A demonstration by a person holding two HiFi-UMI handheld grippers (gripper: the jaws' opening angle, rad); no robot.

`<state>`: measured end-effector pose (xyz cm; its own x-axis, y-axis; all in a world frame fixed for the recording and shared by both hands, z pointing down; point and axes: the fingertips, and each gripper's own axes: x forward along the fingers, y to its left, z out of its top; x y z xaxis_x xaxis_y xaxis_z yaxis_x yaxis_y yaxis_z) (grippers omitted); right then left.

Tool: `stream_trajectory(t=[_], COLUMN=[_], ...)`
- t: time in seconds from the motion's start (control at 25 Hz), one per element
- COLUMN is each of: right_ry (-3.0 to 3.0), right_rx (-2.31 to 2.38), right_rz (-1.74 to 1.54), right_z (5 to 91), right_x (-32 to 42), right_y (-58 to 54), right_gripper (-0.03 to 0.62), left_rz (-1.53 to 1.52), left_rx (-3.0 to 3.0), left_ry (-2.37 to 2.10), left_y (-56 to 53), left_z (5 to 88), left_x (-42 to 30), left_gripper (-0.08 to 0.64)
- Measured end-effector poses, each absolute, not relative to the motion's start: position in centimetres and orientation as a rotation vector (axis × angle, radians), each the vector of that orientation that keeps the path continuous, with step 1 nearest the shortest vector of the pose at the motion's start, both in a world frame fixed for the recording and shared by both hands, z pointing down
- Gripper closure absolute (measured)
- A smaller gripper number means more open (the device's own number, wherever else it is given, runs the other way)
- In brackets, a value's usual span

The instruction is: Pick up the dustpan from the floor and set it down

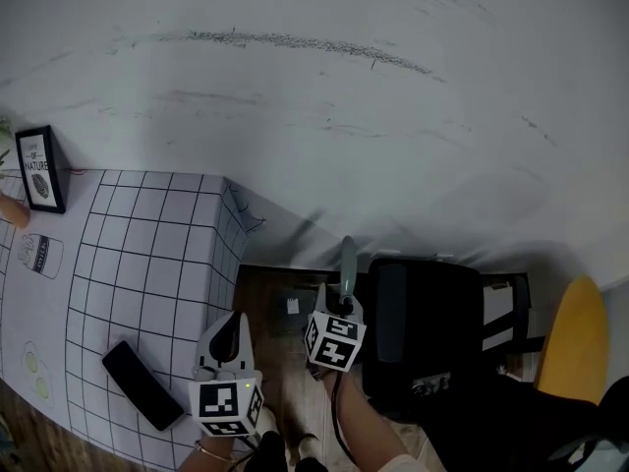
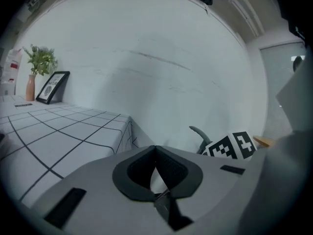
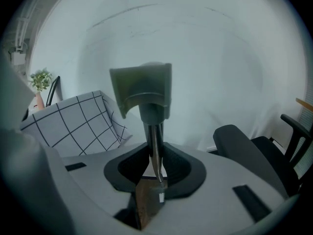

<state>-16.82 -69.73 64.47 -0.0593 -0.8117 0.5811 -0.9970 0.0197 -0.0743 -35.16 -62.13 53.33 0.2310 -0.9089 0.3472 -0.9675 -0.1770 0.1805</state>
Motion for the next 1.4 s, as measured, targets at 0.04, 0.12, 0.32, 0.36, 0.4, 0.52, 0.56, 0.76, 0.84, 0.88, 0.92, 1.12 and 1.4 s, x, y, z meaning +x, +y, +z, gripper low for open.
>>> stream_trajectory(t=[0.04, 0.12, 0.32, 0.36, 0.4, 0.52, 0.56, 0.76, 0.84, 0.88, 0.92, 1.12, 1.4], right_ry=[-1.921, -1.900, -1.840, -1.831, -1.824, -1.825, -1.833, -1.889, -1.905, -1.910, -1.913, -1.953, -1.977], right_rx=[1.847, 1.853, 1.872, 1.880, 1.887, 1.902, 1.902, 1.867, 1.842, 1.832, 1.824, 1.798, 1.802], right_rz=[0.673, 0.686, 0.706, 0.710, 0.711, 0.697, 0.692, 0.707, 0.721, 0.727, 0.733, 0.727, 0.718], right_z=[65.0, 66.1, 68.8, 69.2, 69.4, 69.9, 70.0, 70.6, 70.7, 70.7, 70.8, 70.5, 70.0], right_x=[-16.8, -16.8, -17.0, -17.0, -17.0, -16.8, -16.8, -16.9, -16.9, -16.9, -16.8, -17.1, -16.7], right_y=[-70.1, -70.8, -71.8, -71.9, -72.0, -72.2, -72.2, -73.1, -73.5, -73.6, -73.6, -74.0, -73.9], right_gripper=[0.491, 0.491, 0.491, 0.491, 0.491, 0.491, 0.491, 0.491, 0.490, 0.489, 0.489, 0.486, 0.445], left_rz=[0.219, 0.211, 0.205, 0.199, 0.195, 0.199, 0.203, 0.232, 0.235, 0.234, 0.235, 0.254, 0.277], left_rx=[2.144, 2.143, 2.127, 2.122, 2.119, 2.124, 2.130, 2.160, 2.161, 2.162, 2.163, 2.163, 2.156], left_ry=[-1.729, -1.717, -1.711, -1.714, -1.716, -1.718, -1.716, -1.716, -1.720, -1.721, -1.721, -1.730, -1.731], left_y=[-62.2, -62.3, -62.6, -62.7, -62.7, -62.7, -62.6, -62.3, -62.2, -62.2, -62.1, -62.1, -61.9], left_z=[53.6, 53.9, 54.5, 54.6, 54.6, 54.7, 54.7, 54.9, 54.9, 54.9, 54.9, 55.0, 55.4], left_x=[-35.2, -35.0, -34.9, -34.9, -35.0, -35.1, -35.1, -34.8, -34.8, -34.8, -34.8, -34.9, -34.9], left_gripper=[0.542, 0.541, 0.541, 0.542, 0.543, 0.541, 0.541, 0.542, 0.543, 0.542, 0.541, 0.542, 0.541])
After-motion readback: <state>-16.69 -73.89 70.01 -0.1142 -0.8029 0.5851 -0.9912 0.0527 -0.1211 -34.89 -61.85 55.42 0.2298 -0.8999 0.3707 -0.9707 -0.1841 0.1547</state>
